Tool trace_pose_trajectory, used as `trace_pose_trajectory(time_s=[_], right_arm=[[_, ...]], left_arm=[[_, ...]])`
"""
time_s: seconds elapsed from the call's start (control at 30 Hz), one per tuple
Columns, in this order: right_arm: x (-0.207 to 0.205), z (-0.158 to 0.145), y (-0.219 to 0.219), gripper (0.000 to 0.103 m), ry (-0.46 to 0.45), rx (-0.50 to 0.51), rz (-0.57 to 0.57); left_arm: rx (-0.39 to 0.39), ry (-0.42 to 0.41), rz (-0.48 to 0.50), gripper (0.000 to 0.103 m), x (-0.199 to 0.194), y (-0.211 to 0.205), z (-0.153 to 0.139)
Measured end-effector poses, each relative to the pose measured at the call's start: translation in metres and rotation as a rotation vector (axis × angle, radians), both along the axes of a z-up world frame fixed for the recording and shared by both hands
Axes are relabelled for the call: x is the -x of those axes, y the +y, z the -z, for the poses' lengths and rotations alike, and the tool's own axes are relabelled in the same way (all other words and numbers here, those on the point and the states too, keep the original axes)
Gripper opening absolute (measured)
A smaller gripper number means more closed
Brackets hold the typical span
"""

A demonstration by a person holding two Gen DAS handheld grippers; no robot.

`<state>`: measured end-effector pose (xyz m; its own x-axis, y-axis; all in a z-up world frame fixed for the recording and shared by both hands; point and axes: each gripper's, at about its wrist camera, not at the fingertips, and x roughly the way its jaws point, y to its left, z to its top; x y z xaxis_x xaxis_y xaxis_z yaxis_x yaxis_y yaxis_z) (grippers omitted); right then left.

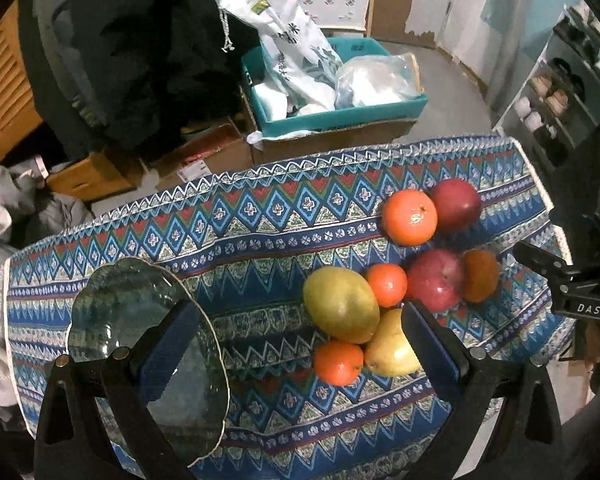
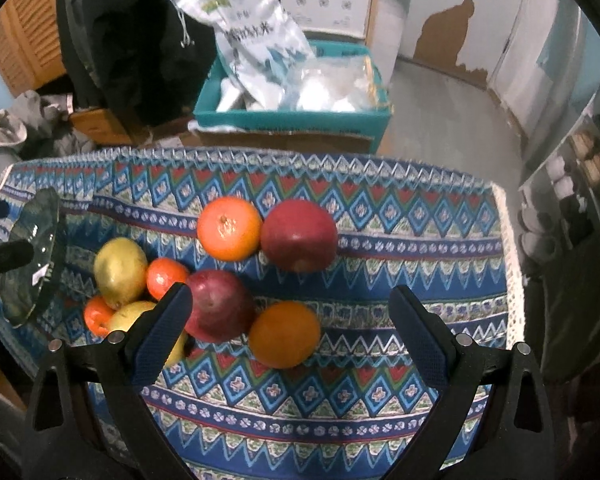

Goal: Organize fruits
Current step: 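Move the left tool to the yellow mango while the right tool approaches the large orange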

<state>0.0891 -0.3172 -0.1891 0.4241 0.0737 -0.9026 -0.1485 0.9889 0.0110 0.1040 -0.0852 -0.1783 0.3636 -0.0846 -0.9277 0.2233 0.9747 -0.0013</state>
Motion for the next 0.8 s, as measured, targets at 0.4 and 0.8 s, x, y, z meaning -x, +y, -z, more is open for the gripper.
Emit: trace_pose_trajectory(time_s=[0.4,0.8], right_arm=[[-0.005,0.045,-0.008,0.098,0.109,0.027,-0.025],[-0.006,0.083,-0.005,0.093,0.185,0.062,-0.084]], left_arm=[[-0.016,0.097,0.019,0.102,-0.016,-0.012,0.044],[-0.011,0.206,0.049,0.102,-0.027,-0.020,0.085]])
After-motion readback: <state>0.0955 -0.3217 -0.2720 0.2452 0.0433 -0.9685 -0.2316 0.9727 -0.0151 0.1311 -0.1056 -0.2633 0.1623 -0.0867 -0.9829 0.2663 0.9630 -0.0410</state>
